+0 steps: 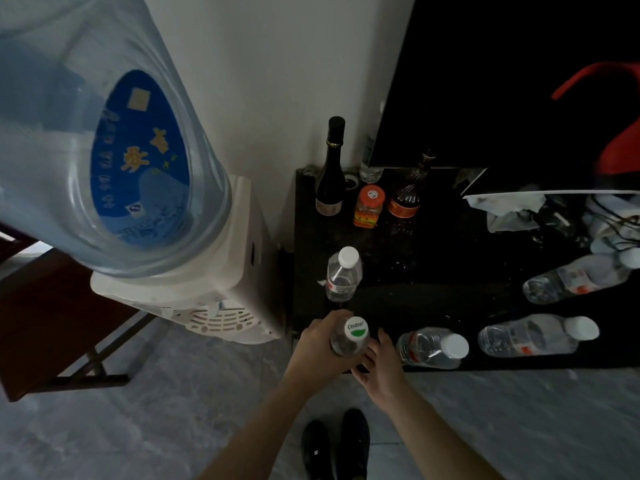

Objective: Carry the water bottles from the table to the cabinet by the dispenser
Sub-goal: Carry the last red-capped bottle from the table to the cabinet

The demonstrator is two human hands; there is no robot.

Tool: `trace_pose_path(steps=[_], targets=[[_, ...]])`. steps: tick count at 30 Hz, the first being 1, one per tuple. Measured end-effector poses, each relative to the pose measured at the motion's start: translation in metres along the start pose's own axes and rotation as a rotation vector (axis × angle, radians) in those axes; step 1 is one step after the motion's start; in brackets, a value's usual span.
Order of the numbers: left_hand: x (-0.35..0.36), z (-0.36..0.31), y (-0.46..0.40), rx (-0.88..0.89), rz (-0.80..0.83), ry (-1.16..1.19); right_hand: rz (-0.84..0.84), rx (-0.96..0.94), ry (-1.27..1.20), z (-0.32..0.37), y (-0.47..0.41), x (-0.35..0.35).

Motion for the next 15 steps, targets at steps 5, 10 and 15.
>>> trace_pose_path(steps=[5,10,15], targets=[[-0.002,-0.008,-0.006,0.005,0.066,0.003,-0.007,-0.023,0.007,0.003,0.017,0.003],[-0.012,-0.019,-0.005,-0.012,0.169,-0.3,0.001,-0.083,0.103,0.03,0.049,0.012],[-0.049,-0.049,0.003,0.059,0.118,-0.598,-0.029,-0.227,0.311,0.082,0.093,0.029]])
Point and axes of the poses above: each hand's wrist, its own y-axis away from the middle knuckle, its own x-axis out of the palm, z = x × y, the point moved 8 cm from there along -y, towards the middle knuckle, and after that the axes turned 1 degree about -x, right-handed, at the moved point
